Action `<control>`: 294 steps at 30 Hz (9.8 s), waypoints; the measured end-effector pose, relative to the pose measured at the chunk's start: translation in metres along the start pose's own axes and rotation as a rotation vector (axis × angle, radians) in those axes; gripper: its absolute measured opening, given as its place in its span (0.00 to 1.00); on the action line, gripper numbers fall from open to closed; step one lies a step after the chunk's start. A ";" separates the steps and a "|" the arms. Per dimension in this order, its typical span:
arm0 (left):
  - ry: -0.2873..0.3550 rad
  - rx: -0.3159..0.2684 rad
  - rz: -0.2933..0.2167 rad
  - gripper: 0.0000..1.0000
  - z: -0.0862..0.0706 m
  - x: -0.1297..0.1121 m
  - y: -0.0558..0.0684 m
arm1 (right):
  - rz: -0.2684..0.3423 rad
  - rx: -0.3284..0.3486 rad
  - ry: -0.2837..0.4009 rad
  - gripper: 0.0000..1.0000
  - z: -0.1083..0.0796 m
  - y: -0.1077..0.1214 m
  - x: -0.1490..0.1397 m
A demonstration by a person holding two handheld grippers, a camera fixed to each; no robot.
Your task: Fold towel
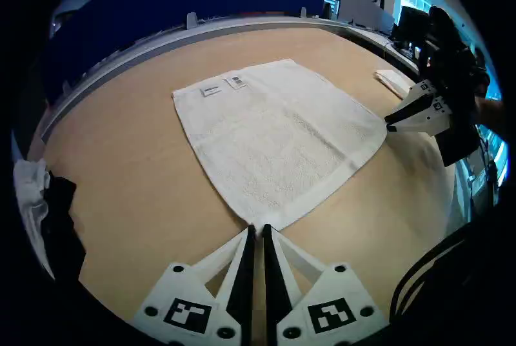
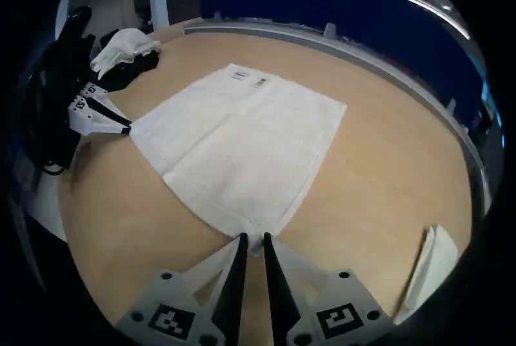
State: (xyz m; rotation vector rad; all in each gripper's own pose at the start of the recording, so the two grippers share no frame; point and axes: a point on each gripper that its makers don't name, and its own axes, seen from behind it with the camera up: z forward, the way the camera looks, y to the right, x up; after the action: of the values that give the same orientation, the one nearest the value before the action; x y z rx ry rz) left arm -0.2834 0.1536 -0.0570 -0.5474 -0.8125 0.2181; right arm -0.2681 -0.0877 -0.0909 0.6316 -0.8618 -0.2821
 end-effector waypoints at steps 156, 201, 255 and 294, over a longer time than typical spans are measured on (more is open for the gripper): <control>0.054 0.180 -0.294 0.92 -0.032 0.042 -0.048 | 0.097 -0.084 0.029 0.87 -0.003 0.055 0.053; 0.067 0.237 -0.408 0.92 -0.093 -0.007 -0.040 | -0.067 -0.021 -0.104 0.04 0.013 0.038 0.015; 0.084 0.286 -0.494 0.92 -0.142 -0.042 -0.047 | -0.496 0.148 0.040 0.04 0.065 -0.116 0.175; 0.073 0.272 -0.486 0.93 -0.130 -0.032 -0.044 | -0.318 0.214 0.053 0.67 0.081 -0.133 0.140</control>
State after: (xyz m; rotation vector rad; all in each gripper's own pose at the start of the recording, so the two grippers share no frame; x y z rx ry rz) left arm -0.2097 0.0550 -0.1263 -0.0920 -0.8057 -0.1381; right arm -0.2408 -0.2905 -0.0481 0.9743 -0.7445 -0.4617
